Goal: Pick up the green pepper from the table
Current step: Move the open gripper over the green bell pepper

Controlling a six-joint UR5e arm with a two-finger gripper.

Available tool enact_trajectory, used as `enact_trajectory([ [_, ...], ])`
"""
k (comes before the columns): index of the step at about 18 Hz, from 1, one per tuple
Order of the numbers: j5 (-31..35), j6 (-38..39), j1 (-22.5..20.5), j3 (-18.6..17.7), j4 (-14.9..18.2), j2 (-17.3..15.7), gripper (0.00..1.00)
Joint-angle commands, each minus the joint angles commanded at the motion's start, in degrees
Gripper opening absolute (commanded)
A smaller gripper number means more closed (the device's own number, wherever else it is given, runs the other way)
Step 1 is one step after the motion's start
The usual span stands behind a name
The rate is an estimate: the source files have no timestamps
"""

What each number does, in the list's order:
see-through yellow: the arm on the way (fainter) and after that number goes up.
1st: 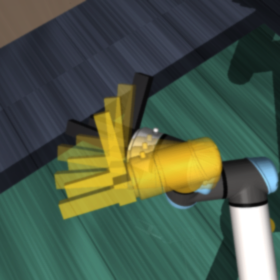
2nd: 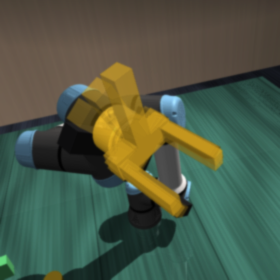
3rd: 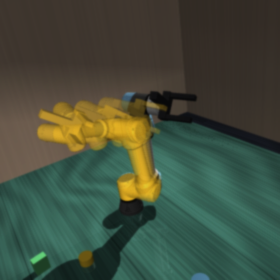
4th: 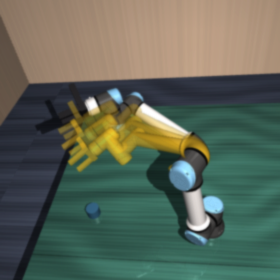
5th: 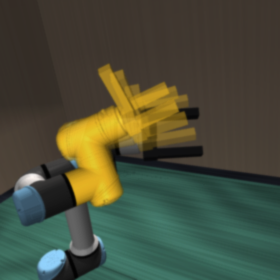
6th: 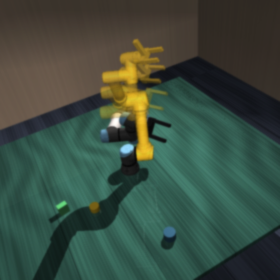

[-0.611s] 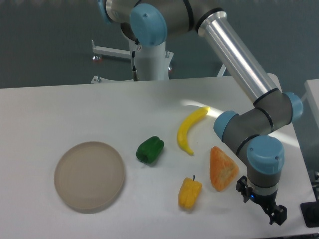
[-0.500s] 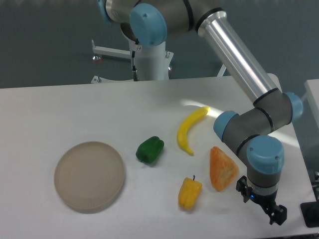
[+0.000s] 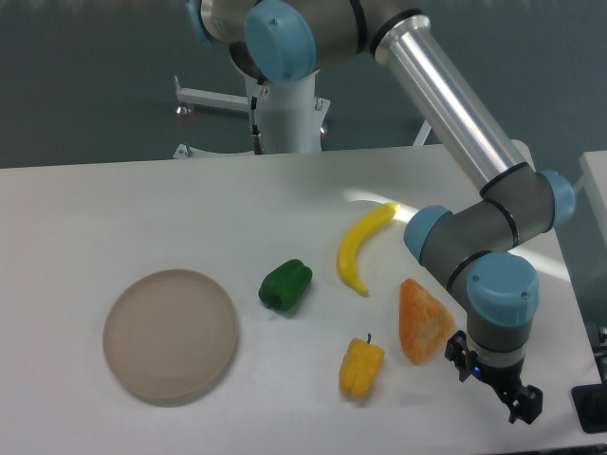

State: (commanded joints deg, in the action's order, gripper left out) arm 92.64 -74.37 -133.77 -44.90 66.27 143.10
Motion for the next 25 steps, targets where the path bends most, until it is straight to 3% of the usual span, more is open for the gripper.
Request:
enact_trajectory([
  [6,-5.4,12.6,0.9,-14.0,-0.4,-10.5,1.0],
  [8,-6.5,13.5,1.1,-18.1,0.0,-14.6,1.0],
  [13,-11.2,16.4,1.9,-35.9,-0.6,-27.0,1.0],
  [17,-14.6,19.0,2.7,-43.1,-2.0,-31.3,1.0],
  [22,-14.5,20.8,5.8,-52.6,-11.0,-33.5,1.0],
  [25,-14.6,21.2,6.2,-53.9,-13.4,-33.4,1.0],
])
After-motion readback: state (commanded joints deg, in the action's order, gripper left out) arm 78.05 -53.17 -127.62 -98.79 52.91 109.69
